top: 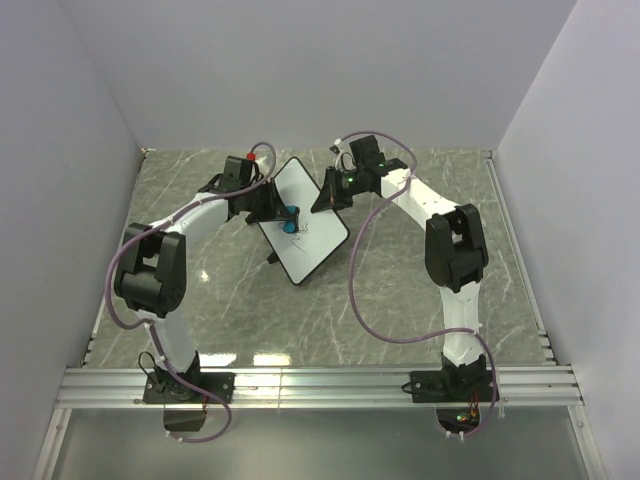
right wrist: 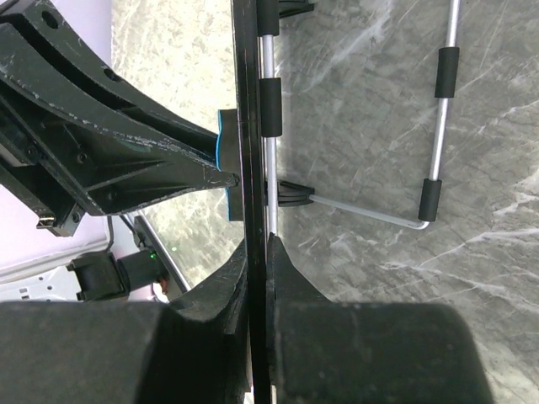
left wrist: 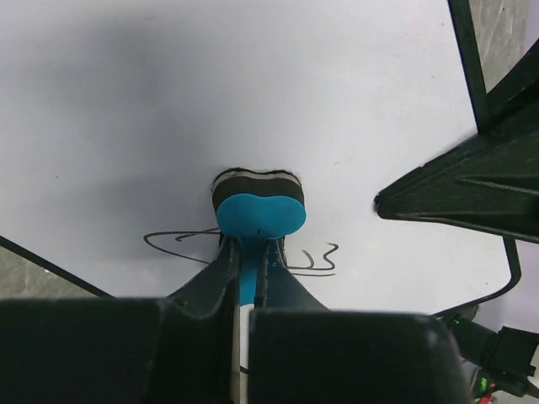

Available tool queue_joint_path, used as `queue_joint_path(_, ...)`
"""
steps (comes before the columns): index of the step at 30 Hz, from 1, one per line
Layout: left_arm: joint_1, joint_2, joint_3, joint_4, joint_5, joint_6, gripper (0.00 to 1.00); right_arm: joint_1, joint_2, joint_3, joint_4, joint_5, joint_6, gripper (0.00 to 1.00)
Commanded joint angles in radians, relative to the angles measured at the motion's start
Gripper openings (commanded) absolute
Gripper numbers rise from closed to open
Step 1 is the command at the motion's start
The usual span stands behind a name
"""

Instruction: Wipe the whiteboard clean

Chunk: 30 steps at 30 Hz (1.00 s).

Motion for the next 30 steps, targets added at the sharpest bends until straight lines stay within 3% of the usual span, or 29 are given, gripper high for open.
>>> queue_joint_path(1,-0.071,0.088,-0.092,-0.053,-0.134,0.056,0.0,0.09,-0.034,-0.043,-0.189,-0.013,-0.03,0.0)
queue_joint_path(9,-0.253,0.009,-0.14,-0.024,0.068,0.096,0.0,0.088,-0.028,-0.044,-0.167,-0.022,-0.017,0.0)
queue_joint_path(14,-0.292,-0.034,-0.123,-0.061,0.11,0.125,0.0,0.088,-0.022,-0.04,-0.162,-0.024,-0.012,0.0)
queue_joint_path(20,-0.269,-0.037,-0.108,-0.065,0.015,0.098,0.0,0.09,-0.028,-0.055,-0.161,-0.018,-0.015,0.0)
queue_joint_path(25,-0.148,-0.005,-0.127,-0.019,-0.051,0.021,0.0,0.09,-0.039,-0.06,-0.17,-0.01,-0.024,0.0)
queue_joint_path(30,-0.057,0.066,-0.065,-0.073,-0.143,0.044,0.0,0.09,-0.045,-0.06,-0.169,-0.007,-0.027,0.0)
